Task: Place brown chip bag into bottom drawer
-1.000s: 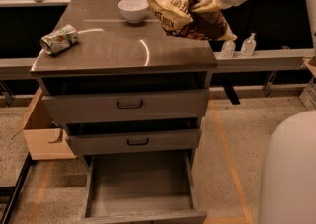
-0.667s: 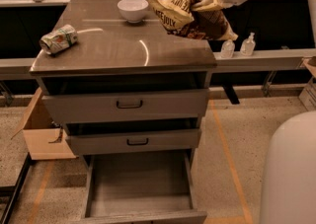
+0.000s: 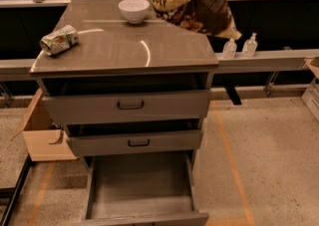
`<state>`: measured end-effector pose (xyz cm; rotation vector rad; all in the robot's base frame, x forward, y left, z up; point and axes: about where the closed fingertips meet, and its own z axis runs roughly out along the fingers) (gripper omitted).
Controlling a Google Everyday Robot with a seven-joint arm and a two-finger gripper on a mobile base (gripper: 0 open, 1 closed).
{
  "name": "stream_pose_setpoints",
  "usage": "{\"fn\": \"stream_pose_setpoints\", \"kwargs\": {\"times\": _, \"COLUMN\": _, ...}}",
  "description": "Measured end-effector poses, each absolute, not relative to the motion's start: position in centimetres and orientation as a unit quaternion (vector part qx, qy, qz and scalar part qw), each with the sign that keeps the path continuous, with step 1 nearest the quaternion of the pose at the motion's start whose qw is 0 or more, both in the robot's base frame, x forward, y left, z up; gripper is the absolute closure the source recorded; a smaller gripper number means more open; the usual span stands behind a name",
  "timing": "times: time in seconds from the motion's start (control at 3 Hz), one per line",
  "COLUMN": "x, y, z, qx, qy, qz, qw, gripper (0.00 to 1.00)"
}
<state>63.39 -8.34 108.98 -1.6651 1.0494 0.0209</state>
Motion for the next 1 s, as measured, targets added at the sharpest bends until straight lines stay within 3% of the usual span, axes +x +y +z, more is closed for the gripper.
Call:
{"fn": "stream_pose_setpoints", "kwargs": {"times": 0.33, "x": 57.4, "y": -5.7, "z": 111.6, "qx": -0.678, "qy": 0.451, "qz": 0.030, "qw": 0.579, "gripper": 1.00}}
{"fn": "stream_pose_setpoints", "kwargs": {"times": 1.0, "x": 51.3, "y": 5.2, "z": 102.0, "qx": -0.692, "qy": 0.425, "qz": 0.144, "qw": 0.565, "gripper": 1.00}}
